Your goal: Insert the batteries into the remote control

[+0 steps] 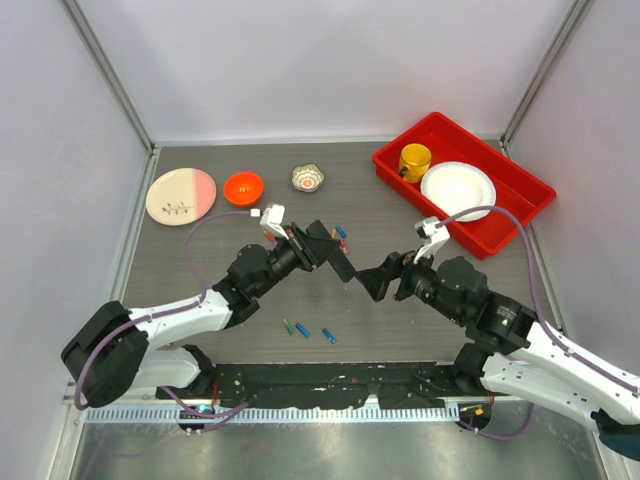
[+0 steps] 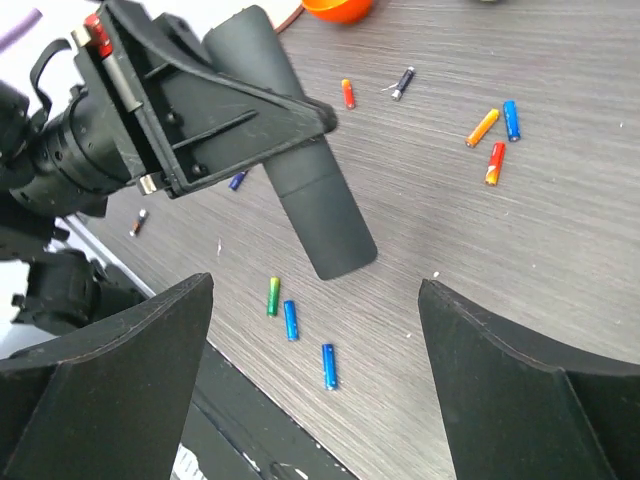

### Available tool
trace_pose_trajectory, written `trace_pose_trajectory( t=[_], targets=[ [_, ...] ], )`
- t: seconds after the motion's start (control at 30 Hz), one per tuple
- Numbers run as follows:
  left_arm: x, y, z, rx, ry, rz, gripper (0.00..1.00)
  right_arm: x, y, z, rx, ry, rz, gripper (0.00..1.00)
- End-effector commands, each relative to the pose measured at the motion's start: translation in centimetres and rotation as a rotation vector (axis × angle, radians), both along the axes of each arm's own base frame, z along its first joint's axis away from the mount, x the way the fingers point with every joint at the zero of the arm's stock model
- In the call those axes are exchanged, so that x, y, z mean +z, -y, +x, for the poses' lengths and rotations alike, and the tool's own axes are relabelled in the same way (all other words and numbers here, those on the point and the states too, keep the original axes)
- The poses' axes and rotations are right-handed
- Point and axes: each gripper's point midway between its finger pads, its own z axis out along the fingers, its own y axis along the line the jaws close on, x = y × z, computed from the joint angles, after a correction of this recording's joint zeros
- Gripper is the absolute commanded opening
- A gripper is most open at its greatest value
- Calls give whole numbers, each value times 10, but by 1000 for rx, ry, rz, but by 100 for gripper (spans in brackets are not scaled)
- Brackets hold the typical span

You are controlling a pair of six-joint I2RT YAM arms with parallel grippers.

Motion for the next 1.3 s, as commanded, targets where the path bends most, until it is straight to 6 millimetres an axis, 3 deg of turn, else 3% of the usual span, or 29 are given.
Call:
trace_pose_trajectory(
  t=[0.0, 0.07, 0.1, 0.17, 0.2, 0.23, 0.3, 0.33, 0.5, 1.27],
  targets=[
    [33, -20, 2, 48, 120, -156, 0, 7, -8, 12, -103, -41, 209, 89],
    [30, -25, 2, 53, 109, -198, 0, 3, -17, 10, -82, -80, 247, 89],
    [37, -25, -3, 21, 131, -227, 0, 10, -23, 11, -79, -99, 316, 89],
    [35, -25, -5, 14, 128, -249, 0, 1, -31, 9, -59, -149, 357, 89],
    [40, -27, -6, 18, 144, -272, 0, 15, -36, 10, -49, -159, 457, 89],
    [40, -28, -7, 19, 146, -280, 0, 3, -39, 10, -52, -196, 478, 89],
    [43, -29, -8, 19, 157, -298, 0, 11, -43, 12, -17, -202, 573, 88],
    [44, -29, -8, 18, 158, -301, 0, 2, -44, 12, -23, -241, 593, 87],
    [46, -29, -11, 5, 169, -301, 0, -8, -51, 20, 12, -285, 608, 82],
    [41, -27, -13, -8, 173, -260, 0, -6, -62, 39, 28, -265, 623, 71]
  ],
)
